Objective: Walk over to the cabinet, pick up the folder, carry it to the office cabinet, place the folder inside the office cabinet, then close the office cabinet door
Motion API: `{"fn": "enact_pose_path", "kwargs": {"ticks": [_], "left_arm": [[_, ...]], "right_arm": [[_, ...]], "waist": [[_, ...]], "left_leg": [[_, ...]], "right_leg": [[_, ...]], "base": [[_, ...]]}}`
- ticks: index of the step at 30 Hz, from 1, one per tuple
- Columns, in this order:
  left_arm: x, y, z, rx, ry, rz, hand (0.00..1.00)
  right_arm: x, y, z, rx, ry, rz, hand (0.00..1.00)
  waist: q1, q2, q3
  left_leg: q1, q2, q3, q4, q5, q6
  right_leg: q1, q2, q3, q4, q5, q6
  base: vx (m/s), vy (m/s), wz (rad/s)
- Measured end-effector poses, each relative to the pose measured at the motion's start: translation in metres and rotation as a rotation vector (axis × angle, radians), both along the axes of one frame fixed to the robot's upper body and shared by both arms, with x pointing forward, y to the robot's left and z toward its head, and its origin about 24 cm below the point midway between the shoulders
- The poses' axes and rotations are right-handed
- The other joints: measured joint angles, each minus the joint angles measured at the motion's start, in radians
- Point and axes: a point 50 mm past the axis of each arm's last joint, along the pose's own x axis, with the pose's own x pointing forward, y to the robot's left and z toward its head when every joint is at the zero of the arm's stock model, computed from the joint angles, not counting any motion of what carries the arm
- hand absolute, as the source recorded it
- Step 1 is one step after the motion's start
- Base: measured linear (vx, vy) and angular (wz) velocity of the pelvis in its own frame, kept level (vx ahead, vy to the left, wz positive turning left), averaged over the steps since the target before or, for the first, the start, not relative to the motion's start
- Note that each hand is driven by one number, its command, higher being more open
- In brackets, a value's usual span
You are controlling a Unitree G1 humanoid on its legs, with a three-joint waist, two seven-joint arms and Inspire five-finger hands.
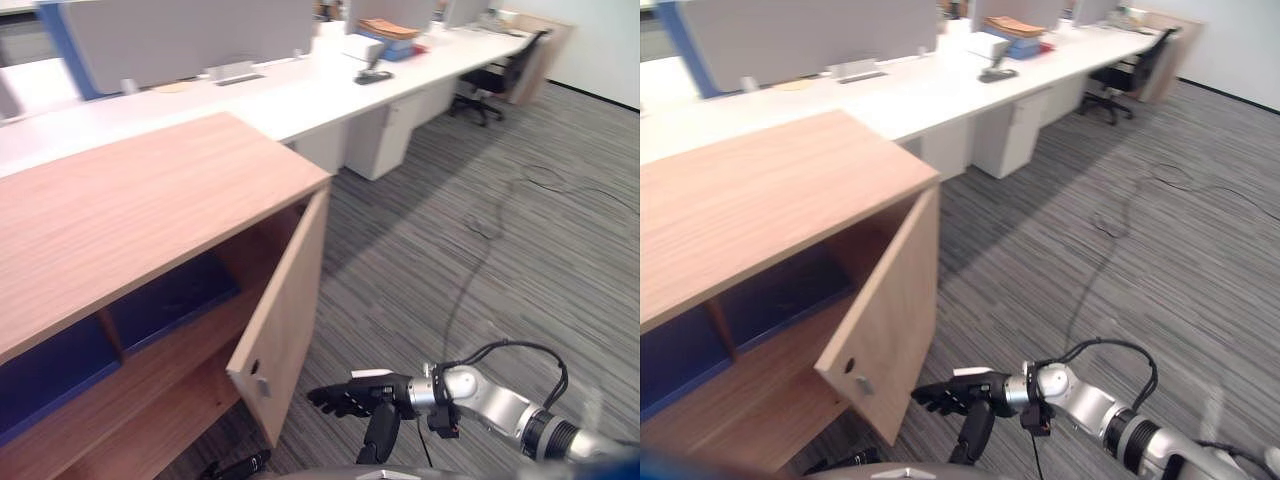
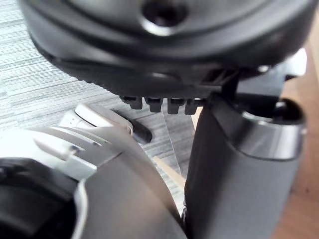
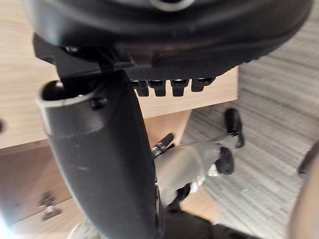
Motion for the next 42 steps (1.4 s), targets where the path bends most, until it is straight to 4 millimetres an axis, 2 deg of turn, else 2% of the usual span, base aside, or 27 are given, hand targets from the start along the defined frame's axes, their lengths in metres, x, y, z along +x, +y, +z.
{"fn": "enact_pose_path", "kwargs": {"ticks": [2,3,5,6,7,8,10,11,12,13,16,19,20,22,23,24,25,27,29,30,32,33,35,37,38,40,42], "left_arm": [[-0.003,0.001,0.0,0.002,0.02,0.003,1.0],[-0.005,0.001,-0.001,0.01,0.042,-0.005,1.0],[-0.005,0.002,-0.001,0.025,0.048,-0.002,1.0],[-0.004,0.005,0.0,0.042,0.052,0.024,1.0],[-0.006,0.01,0.001,0.063,0.062,0.058,1.0],[-0.006,0.013,0.001,0.071,0.065,0.067,1.0],[-0.007,0.02,0.003,0.083,0.077,0.088,1.0],[-0.007,0.02,0.003,0.085,0.075,0.09,1.0],[-0.007,0.022,0.004,0.09,0.075,0.104,1.0],[-0.012,0.011,0.001,0.065,0.088,0.124,1.0],[-0.019,0.004,-0.001,0.046,0.101,0.202,1.0],[-0.016,0.011,0.002,0.07,0.067,0.226,1.0],[-0.01,0.012,0.003,0.075,0.039,0.236,1.0],[0.009,0.014,0.006,0.079,-0.03,0.24,1.0],[0.023,0.015,0.009,0.081,-0.075,0.239,1.0],[0.031,0.017,0.012,0.088,-0.108,0.243,1.0],[0.037,0.017,0.013,0.089,-0.124,0.236,1.0],[0.038,0.015,0.013,0.088,-0.128,0.222,1.0],[0.038,0.015,0.013,0.096,-0.128,0.188,1.0],[0.041,0.011,0.012,0.085,-0.131,0.172,1.0],[0.052,0.009,0.019,0.106,-0.186,0.094,1.0],[0.049,0.001,0.026,0.121,-0.236,-0.013,1.0],[0.037,-0.003,0.025,0.095,-0.235,-0.047,1.0],[0.023,-0.009,0.014,0.058,-0.15,-0.037,1.0],[0.021,-0.01,0.012,0.054,-0.139,-0.038,1.0],[0.013,-0.013,0.009,0.042,-0.104,-0.045,1.0],[0.013,-0.014,0.009,0.047,-0.096,-0.048,1.0]], "right_arm": [[-0.004,-0.015,-0.023,-0.147,-0.043,-0.109,1.0],[-0.01,-0.031,-0.037,-0.262,-0.07,-0.218,1.0],[-0.015,-0.042,-0.044,-0.351,-0.102,-0.286,1.0],[-0.017,-0.044,-0.049,-0.374,-0.103,-0.356,1.0],[-0.021,-0.043,-0.054,-0.368,-0.093,-0.447,1.0],[-0.023,-0.042,-0.056,-0.367,-0.084,-0.485,1.0],[-0.044,-0.037,-0.068,-0.365,-0.008,-0.599,1.0],[-0.051,-0.035,-0.071,-0.364,0.018,-0.626,1.0],[-0.066,-0.034,-0.078,-0.367,0.075,-0.686,1.0],[-0.078,-0.04,-0.081,-0.377,0.128,-0.782,1.0],[-0.085,-0.045,-0.083,-0.406,0.122,-0.87,1.0],[-0.082,-0.04,-0.081,-0.39,0.095,-0.909,1.0],[-0.08,-0.038,-0.079,-0.372,0.086,-0.948,1.0],[-0.083,-0.037,-0.079,-0.357,0.095,-1.022,1.0],[-0.081,-0.036,-0.078,-0.345,0.089,-1.051,1.0],[-0.078,-0.033,-0.077,-0.331,0.081,-1.064,1.0],[-0.073,-0.033,-0.074,-0.305,0.063,-1.102,1.0],[-0.076,-0.037,-0.074,-0.312,0.063,-1.128,1.0],[-0.08,-0.045,-0.074,-0.332,0.062,-1.17,1.0],[-0.083,-0.055,-0.072,-0.349,0.058,-1.213,1.0],[-0.09,-0.058,-0.074,-0.362,0.085,-1.257,1.0],[-0.096,-0.058,-0.076,-0.363,0.11,-1.272,1.0],[-0.095,-0.061,-0.074,-0.359,0.102,-1.28,1.0],[-0.095,-0.063,-0.073,-0.344,0.092,-1.319,1.0],[-0.093,-0.063,-0.073,-0.343,0.091,-1.318,1.0],[-0.086,-0.057,-0.072,-0.319,0.076,-1.321,1.0],[-0.083,-0.051,-0.072,-0.304,0.081,-1.319,1.0]], "waist": [[-0.012,-0.024,0.016],[-0.02,-0.023,0.019],[-0.028,-0.006,0.022],[-0.03,0.017,0.019],[-0.035,0.015,0.019],[-0.038,0.011,0.021],[-0.065,-0.014,0.024],[-0.07,-0.026,0.026],[-0.077,-0.04,0.038],[-0.066,-0.029,0.03],[-0.069,-0.01,0.028],[-0.067,-0.018,0.04],[-0.069,-0.033,0.048],[-0.072,-0.041,0.062],[-0.072,-0.042,0.083],[-0.069,-0.043,0.103],[-0.075,-0.026,0.126],[-0.072,-0.028,0.125],[-0.081,-0.006,0.117],[-0.092,0.029,0.114],[-0.097,0.014,0.12],[-0.094,0.017,0.13],[-0.084,0.029,0.125],[-0.099,0.038,0.106],[-0.093,0.04,0.103],[-0.087,0.045,0.101],[-0.087,0.046,0.1]], "left_leg": [[0.006,-0.105,-0.084,0.026,-0.014,0.011],[0.0,-0.158,-0.162,0.044,-0.024,0.021],[-0.009,-0.181,-0.246,0.064,-0.028,0.03],[-0.027,-0.173,-0.307,0.068,-0.027,0.031],[-0.061,-0.171,-0.377,0.083,-0.024,0.023],[-0.077,-0.173,-0.411,0.089,-0.022,0.019],[-0.125,-0.187,-0.553,0.094,-0.019,-0.016],[-0.129,-0.194,-0.586,0.091,-0.018,-0.026],[-0.128,-0.202,-0.644,0.094,-0.022,-0.052],[-0.134,-0.179,-0.646,0.09,-0.019,-0.06],[-0.179,-0.128,-0.613,0.129,-0.036,-0.102],[-0.196,-0.103,-0.623,0.132,-0.036,-0.114],[-0.22,-0.11,-0.591,0.166,-0.033,-0.116],[-0.271,-0.12,-0.433,0.24,-0.013,-0.082],[-0.286,-0.095,-0.229,0.264,-0.003,-0.01],[-0.305,-0.052,-0.085,0.323,-0.052,0.073],[-0.39,0.053,0.154,0.6,-0.157,0.099],[-0.396,0.087,0.272,0.751,-0.226,0.091],[-0.331,0.107,0.384,0.765,-0.284,0.076],[-0.295,0.101,0.427,0.684,-0.303,0.058],[-0.265,0.018,0.415,0.556,-0.3,0.089],[-0.238,-0.039,0.358,0.468,-0.261,0.115],[-0.21,-0.07,0.316,0.412,-0.235,0.118],[-0.168,-0.14,0.245,0.305,-0.183,0.122],[-0.161,-0.15,0.237,0.278,-0.167,0.119],[-0.103,-0.185,0.202,0.102,-0.071,0.114],[-0.063,-0.189,0.199,0.003,-0.022,0.115]], "right_leg": [[-0.014,-0.158,-0.049,0.237,-0.111,0.03],[-0.033,-0.244,-0.027,0.391,-0.12,-0.034],[-0.075,-0.253,0.076,0.498,-0.076,-0.128],[-0.127,-0.192,0.246,0.524,-0.144,-0.106],[-0.152,-0.103,0.433,0.462,-0.189,-0.053],[-0.156,-0.061,0.53,0.417,-0.204,-0.027],[-0.144,0.043,0.829,0.253,-0.207,0.053],[-0.133,0.048,0.848,0.202,-0.19,0.057],[-0.111,0.038,0.796,0.165,-0.176,0.058],[-0.098,0.051,0.743,0.148,-0.175,0.033],[-0.068,0.1,0.65,0.099,-0.159,-0.003],[-0.033,0.138,0.613,0.039,-0.136,-0.025],[-0.019,0.149,0.583,0.03,-0.131,-0.029],[0.006,0.142,0.524,0.012,-0.127,-0.039],[0.033,0.142,0.489,-0.006,-0.118,-0.053],[0.043,0.145,0.472,-0.016,-0.111,-0.064],[0.063,0.149,0.428,-0.022,-0.11,-0.069],[0.071,0.127,0.398,-0.031,-0.111,-0.068],[0.074,0.113,0.328,-0.04,-0.112,-0.053],[0.07,0.123,0.271,-0.025,-0.123,-0.031],[0.06,0.084,0.185,0.017,-0.129,-0.027],[0.04,0.053,0.148,0.081,-0.145,-0.037],[0.05,0.066,0.134,0.003,-0.157,-0.048],[0.082,0.057,0.094,-0.092,-0.076,-0.032],[0.081,0.051,0.083,-0.093,-0.073,-0.029],[0.074,0.032,0.03,-0.092,-0.062,-0.017],[0.078,0.033,0.005,-0.086,-0.061,-0.016]], "base": [[0.06,0.128,1.43],[0.04,0.072,1.63],[0.03,0.083,1.57],[0.03,0.03,1.75],[0.02,-0.062,1.56],[-0.01,-0.193,1.74],[-0.05,-0.296,1.86],[-0.12,-0.305,1.85],[-0.15,-0.289,1.56],[-0.13,-0.272,1.36],[-0.03,-0.236,0.86],[0.07,-0.164,0.41],[0.07,-0.111,0.65],[0.05,-0.085,0.87],[0.02,-0.026,0.76],[-0.02,-0.072,0.77],[-0.03,-0.068,0.48],[0.06,-0.026,0.63],[0.14,0.062,1.04],[0.17,0.086,1.28],[0.18,0.086,1.79],[0.13,0.067,1.8],[0.04,0.024,1.13],[-0.03,-0.037,1.22],[0.01,-0.056,0.96],[0.05,-0.082,0.55],[0.04,-0.099,0.4]]}}
